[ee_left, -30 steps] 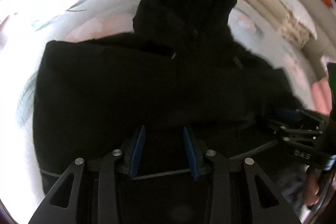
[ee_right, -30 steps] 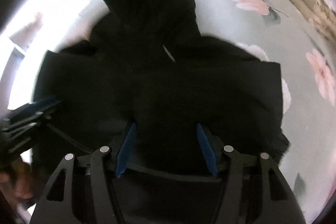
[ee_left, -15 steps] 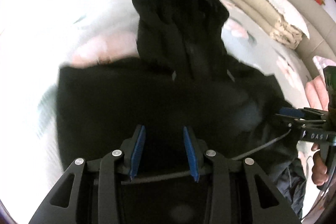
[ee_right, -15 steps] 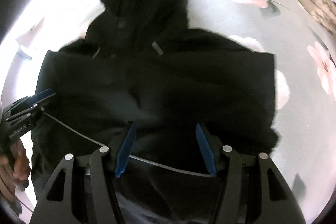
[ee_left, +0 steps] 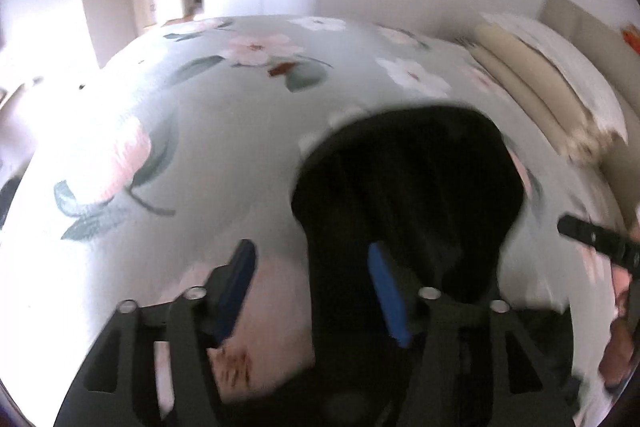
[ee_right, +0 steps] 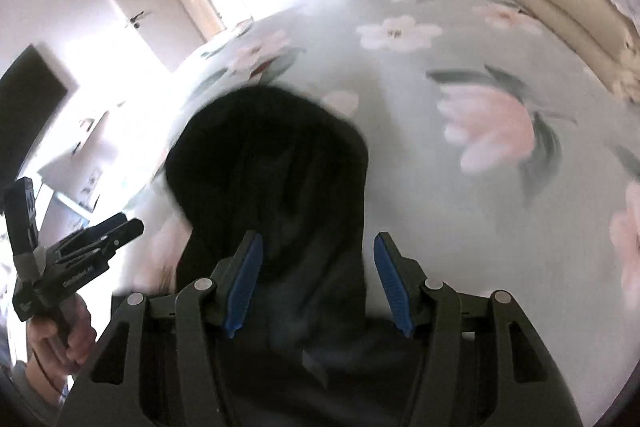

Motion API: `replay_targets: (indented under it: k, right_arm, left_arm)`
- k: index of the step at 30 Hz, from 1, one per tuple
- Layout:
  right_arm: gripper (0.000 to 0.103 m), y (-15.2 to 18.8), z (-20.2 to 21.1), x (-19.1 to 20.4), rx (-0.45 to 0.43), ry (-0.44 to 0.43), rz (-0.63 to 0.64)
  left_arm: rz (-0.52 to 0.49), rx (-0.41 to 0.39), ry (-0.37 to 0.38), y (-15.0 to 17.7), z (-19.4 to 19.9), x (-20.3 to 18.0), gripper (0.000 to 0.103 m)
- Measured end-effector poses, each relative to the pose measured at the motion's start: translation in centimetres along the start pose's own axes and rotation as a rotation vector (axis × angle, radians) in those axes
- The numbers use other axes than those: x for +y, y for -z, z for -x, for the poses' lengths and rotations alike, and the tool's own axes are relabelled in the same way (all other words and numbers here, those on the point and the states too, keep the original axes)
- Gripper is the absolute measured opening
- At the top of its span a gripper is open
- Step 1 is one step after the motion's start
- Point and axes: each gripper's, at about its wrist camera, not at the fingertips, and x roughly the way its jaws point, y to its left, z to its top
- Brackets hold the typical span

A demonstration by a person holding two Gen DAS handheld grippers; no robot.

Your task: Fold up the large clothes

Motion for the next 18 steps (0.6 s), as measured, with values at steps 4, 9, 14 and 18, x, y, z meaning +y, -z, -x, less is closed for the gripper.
replay_targets:
  k: [4, 9, 14, 18]
  right_arm:
    - [0.062, -1.9, -4.3, -0.3, 0.028, 0.034, -0.015]
    - [0.055, -1.7, -9.3, -1.6, 0.111, 0.064, -0.066]
    - [0.005, -1.1, -6.9, -4.0, 0.066, 0.030, -0.125]
    - [0.004, 1.2, -1.9, -6.3, -0.016, -0.053, -0.146]
  left_arm:
    - [0.019, 0.030, 0.021, -2.0, -4.0, 0.1, 0.073]
    - [-0.020, 0.120, -0.035, -2.9, -9.8, -0.5, 0.011]
    - [0.086, -0.006, 0.064, -2.0, -5.1, 2.8, 0.007]
    - [0.116, -0.080, 0.224, -0.1, -1.2, 5.3, 0.010]
